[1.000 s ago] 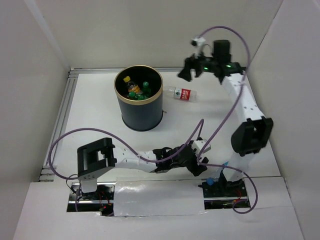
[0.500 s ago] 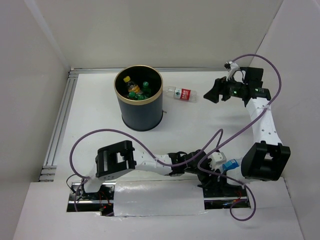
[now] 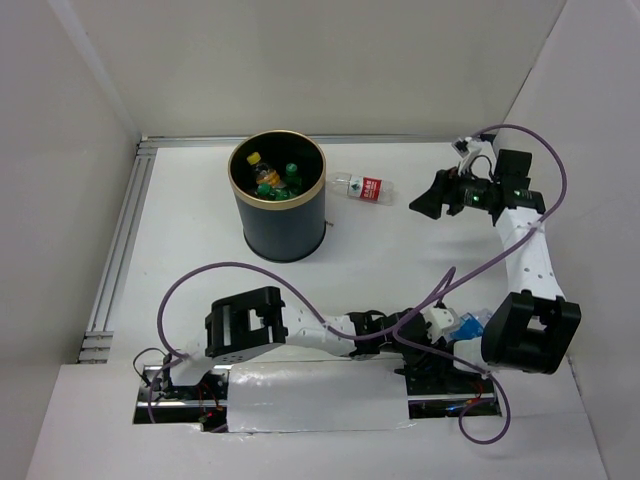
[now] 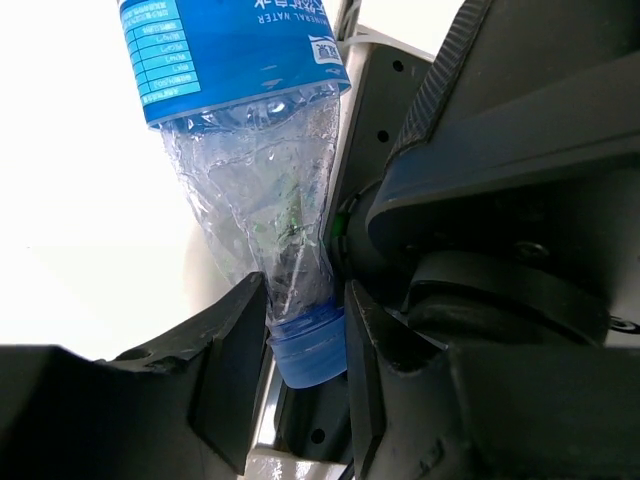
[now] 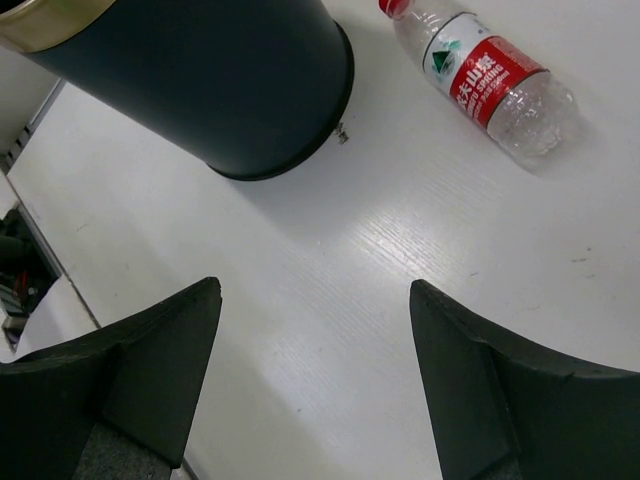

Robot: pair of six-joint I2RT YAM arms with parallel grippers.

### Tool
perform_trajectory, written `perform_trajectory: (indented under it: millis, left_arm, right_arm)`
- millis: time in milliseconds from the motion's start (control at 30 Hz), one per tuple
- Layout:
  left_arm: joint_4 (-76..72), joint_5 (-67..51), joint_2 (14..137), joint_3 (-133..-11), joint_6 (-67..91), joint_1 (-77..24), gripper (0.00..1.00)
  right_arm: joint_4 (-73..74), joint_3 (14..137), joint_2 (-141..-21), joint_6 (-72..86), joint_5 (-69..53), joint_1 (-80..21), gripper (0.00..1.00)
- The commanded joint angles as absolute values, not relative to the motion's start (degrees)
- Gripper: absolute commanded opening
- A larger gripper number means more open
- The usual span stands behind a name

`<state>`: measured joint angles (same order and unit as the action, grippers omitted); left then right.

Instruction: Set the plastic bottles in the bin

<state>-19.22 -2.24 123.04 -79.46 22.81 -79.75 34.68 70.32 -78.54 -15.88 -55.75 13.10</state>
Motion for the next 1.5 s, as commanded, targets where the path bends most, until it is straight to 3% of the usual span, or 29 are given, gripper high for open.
perform_trajectory:
  millis: [0,200,267,433,500,633,967,1133,1300,1467]
  left_arm:
    - [-14.7,1.8,124.0,-78.3,21.9,-80.2,0.27]
    - [-9.6,3.1,125.8,-81.4,20.3,-80.8,0.48]
    - [-6.7,5.1,126.4,-81.9,20.3,-81.3,0.48]
    - [-4.0,7.8,127.0,-80.2,20.9,-81.3,0.25]
    - [-4.0,7.8,127.0,-79.6,21.7,-81.3,0.23]
    - [-4.5,8.3,125.5,-77.0,22.2,-81.3,0.46]
    - [-1.1,13.4,123.8,-72.9,23.9,-80.8,0.61]
    - [-1.1,15.4,122.7,-71.5,24.5,-80.2,0.39]
    - [-2.8,16.6,121.5,-70.9,25.1,-79.7,0.02]
    - [-2.2,21.8,117.5,-69.0,26.9,-79.2,0.0]
  right_arm:
    - [35.0,69.3,-76.0,-16.0,-58.2,13.9,0.83]
    - [35.0,68.2,-76.0,-15.5,-59.2,15.6,0.85]
    - [35.0,67.7,-75.5,-15.5,-59.2,15.6,0.87]
    - [35.0,67.7,-75.5,-15.5,-59.8,16.1,0.87]
    - [35.0,67.7,-75.5,-15.5,-59.8,16.1,0.88]
    - [35.0,67.7,-75.5,-15.5,-60.3,16.1,0.88]
    - [35.0,67.7,-75.5,-14.9,-60.8,16.6,0.89]
    - [35.0,67.1,-75.5,-14.9,-61.3,16.6,0.89]
    - [35.0,66.6,-74.9,-14.9,-61.3,17.1,0.89]
    - [34.3,66.0,-74.4,-15.5,-60.8,17.1,0.91]
